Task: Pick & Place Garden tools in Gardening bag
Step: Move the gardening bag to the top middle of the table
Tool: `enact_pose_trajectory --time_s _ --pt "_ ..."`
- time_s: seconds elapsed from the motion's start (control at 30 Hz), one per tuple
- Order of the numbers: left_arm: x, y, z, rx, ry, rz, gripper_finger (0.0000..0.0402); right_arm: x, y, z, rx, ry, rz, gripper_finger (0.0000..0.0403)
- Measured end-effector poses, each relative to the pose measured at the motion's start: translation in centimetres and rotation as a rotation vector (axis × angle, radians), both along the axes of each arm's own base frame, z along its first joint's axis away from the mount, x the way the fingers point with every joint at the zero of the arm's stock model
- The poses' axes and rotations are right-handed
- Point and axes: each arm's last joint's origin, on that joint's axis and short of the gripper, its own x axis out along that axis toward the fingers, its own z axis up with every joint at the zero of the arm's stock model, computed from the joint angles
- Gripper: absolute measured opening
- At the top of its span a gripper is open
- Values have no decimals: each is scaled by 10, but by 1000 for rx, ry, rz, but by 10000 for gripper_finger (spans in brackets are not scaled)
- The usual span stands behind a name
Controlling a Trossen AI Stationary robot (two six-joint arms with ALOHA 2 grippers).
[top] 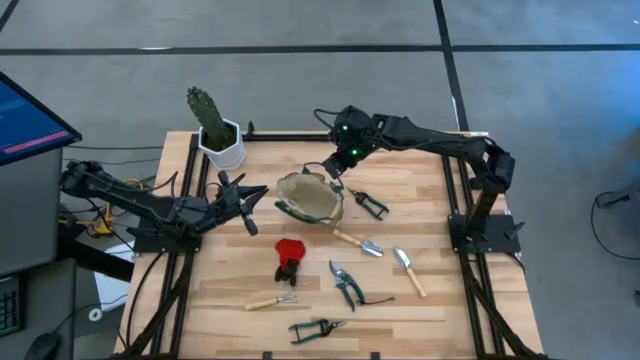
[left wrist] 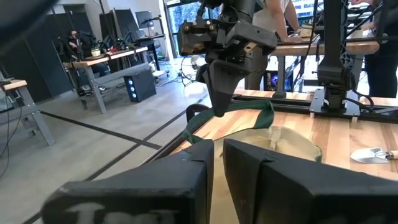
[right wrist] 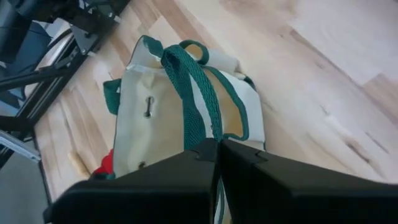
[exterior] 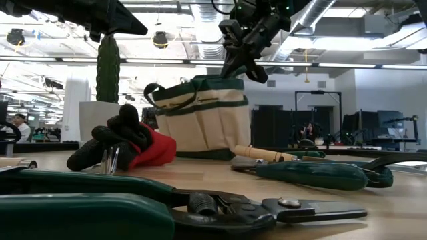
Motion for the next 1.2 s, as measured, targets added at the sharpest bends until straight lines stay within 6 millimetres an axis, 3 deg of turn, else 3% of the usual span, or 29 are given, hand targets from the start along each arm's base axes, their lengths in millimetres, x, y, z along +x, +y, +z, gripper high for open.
enact_pose_trajectory --time_s 0.43,0.9,1.07,1.2 --pt "0 0 0 0 0 -1 25 -1 -4 -1 -83 24 -22 90" --pt "0 0 0 0 0 -5 25 -15 -23 -5 -188 124 -59 162" --pt "0 0 0 0 0 -4 25 -24 -29 -6 -168 172 -69 170" --pt "0 0 0 0 0 -4 25 -33 -24 -2 -156 221 -49 148"
